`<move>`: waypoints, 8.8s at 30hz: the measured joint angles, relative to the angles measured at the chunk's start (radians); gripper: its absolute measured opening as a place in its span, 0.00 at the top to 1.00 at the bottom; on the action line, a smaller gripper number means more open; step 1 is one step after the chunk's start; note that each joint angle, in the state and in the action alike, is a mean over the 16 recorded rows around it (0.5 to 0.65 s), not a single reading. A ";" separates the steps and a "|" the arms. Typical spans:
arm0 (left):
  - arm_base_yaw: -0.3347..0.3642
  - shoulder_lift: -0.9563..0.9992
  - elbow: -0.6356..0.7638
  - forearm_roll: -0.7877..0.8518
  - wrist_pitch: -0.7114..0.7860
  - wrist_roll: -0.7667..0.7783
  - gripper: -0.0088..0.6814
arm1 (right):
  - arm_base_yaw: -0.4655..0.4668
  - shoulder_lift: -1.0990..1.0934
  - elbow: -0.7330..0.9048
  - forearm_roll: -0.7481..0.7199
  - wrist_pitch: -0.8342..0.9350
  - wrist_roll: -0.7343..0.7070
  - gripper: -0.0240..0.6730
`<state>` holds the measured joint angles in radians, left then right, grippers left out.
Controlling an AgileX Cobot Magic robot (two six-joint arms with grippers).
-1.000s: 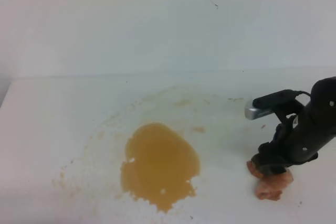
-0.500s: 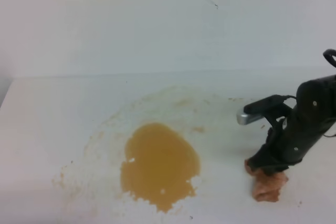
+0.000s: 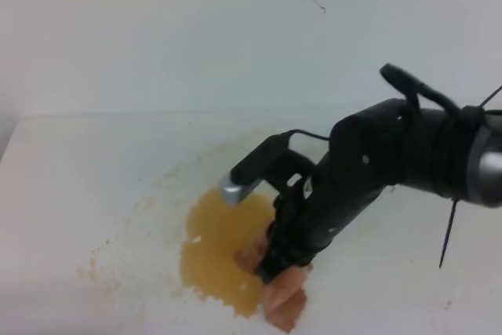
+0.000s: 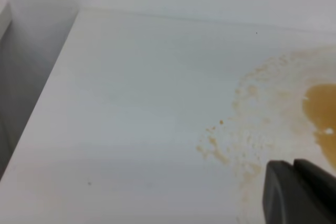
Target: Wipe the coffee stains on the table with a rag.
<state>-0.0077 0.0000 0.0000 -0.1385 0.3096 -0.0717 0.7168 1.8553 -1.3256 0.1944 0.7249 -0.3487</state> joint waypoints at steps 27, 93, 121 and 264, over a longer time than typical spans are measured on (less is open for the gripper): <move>0.000 -0.002 0.005 0.000 -0.002 0.000 0.99 | 0.078 0.406 -0.435 -0.016 0.175 -0.049 0.90; 0.000 0.000 0.000 0.000 0.000 0.000 0.99 | -0.167 0.307 -0.197 0.148 0.011 -0.007 0.90; 0.000 -0.003 0.005 0.000 -0.002 0.000 0.99 | -0.160 0.656 -0.874 0.130 0.306 0.028 0.90; 0.000 0.000 0.000 0.000 0.000 0.000 0.99 | -0.036 0.280 -0.512 0.152 0.131 -0.049 0.90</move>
<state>-0.0077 0.0000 0.0000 -0.1385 0.3096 -0.0717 0.6811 2.1349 -1.8377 0.3462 0.8560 -0.3979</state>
